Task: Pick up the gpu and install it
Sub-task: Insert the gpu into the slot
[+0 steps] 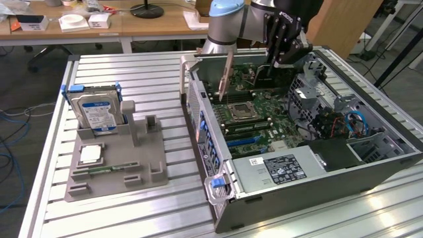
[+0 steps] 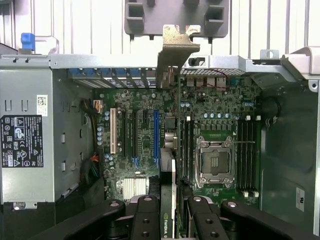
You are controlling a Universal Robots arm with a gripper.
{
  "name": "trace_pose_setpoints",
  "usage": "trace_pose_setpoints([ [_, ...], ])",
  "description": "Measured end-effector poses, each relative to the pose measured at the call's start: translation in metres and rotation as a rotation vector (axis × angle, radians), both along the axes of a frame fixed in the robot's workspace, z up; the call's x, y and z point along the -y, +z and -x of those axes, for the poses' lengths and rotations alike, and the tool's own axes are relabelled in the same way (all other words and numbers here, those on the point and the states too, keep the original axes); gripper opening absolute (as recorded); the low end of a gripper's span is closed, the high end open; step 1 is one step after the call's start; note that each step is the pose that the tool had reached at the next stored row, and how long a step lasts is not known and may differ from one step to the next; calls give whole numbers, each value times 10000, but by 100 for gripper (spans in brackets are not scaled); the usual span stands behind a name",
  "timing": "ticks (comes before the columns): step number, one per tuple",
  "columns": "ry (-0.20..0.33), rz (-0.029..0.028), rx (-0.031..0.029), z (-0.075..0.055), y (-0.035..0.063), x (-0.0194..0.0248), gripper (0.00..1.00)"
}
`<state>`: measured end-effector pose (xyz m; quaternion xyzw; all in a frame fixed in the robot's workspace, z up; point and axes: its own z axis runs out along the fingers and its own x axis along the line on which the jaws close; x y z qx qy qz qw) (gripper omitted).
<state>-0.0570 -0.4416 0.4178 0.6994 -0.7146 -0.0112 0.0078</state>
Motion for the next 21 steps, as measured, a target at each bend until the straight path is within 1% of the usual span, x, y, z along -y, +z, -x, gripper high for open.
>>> trace_pose_setpoints([
  [10,-20,0,116,0,-78,0,26],
  [12,-20,0,124,0,-95,0,26],
  [21,-22,-1,125,1,-154,3,26],
])
